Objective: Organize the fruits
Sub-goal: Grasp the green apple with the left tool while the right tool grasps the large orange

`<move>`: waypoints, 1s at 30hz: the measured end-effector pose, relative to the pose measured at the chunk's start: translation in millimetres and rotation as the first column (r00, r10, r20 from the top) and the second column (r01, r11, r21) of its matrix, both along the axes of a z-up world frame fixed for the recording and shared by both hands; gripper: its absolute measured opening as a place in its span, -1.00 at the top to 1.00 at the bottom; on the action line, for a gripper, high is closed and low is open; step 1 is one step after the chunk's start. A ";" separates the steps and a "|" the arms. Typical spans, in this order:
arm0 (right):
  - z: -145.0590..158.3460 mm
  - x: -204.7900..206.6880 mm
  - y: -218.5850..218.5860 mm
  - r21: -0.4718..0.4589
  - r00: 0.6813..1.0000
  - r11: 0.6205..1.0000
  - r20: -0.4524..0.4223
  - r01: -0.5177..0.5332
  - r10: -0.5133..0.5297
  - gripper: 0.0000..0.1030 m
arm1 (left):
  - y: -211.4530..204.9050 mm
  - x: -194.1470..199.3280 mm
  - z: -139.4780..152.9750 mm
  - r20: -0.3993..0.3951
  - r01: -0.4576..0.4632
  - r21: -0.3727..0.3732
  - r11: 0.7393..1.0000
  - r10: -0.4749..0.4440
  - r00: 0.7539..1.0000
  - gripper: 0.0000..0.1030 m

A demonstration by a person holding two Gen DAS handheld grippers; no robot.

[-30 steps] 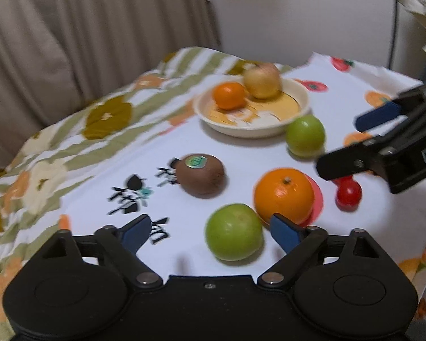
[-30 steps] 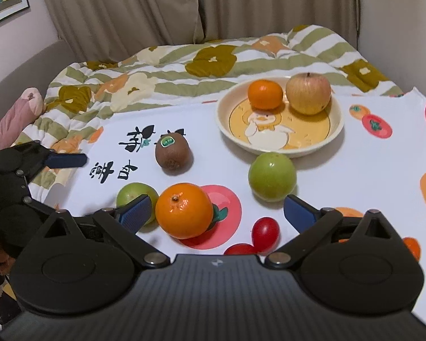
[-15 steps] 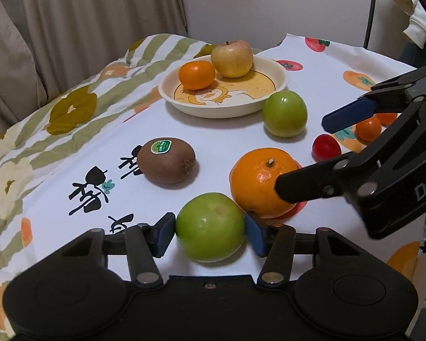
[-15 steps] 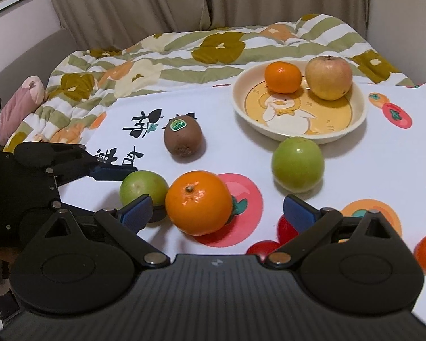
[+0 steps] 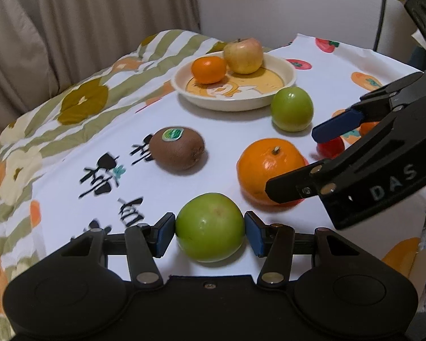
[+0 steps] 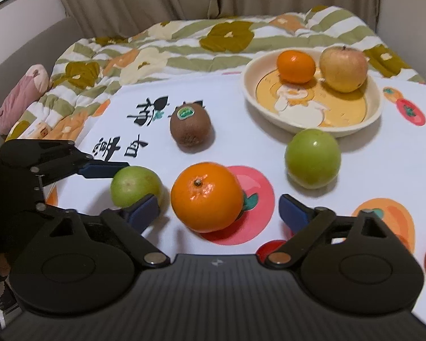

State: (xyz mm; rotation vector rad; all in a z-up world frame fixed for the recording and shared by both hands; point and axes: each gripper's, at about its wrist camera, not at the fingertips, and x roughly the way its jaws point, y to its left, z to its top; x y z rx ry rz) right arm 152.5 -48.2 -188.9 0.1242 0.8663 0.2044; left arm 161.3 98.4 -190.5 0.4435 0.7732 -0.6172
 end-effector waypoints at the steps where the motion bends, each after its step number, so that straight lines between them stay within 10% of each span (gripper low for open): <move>1: -0.9 0.9 1.0 -0.004 1.000 1.000 -0.001 -0.007 0.007 -1.00 | 2.4 -1.2 0.1 -0.003 -0.012 -0.002 1.000 0.012 1.000 -0.12; 16: -14.5 18.0 20.1 -0.088 0.996 0.993 -0.028 -0.081 0.079 -0.52 | 26.1 -14.2 2.3 -0.025 -0.158 -0.028 0.987 0.157 0.987 -0.11; 30: 6.7 9.9 18.6 -0.086 0.993 0.990 0.024 -0.110 0.112 -0.49 | 29.8 -21.2 24.5 -0.006 -0.256 -0.070 0.964 0.257 0.966 -0.11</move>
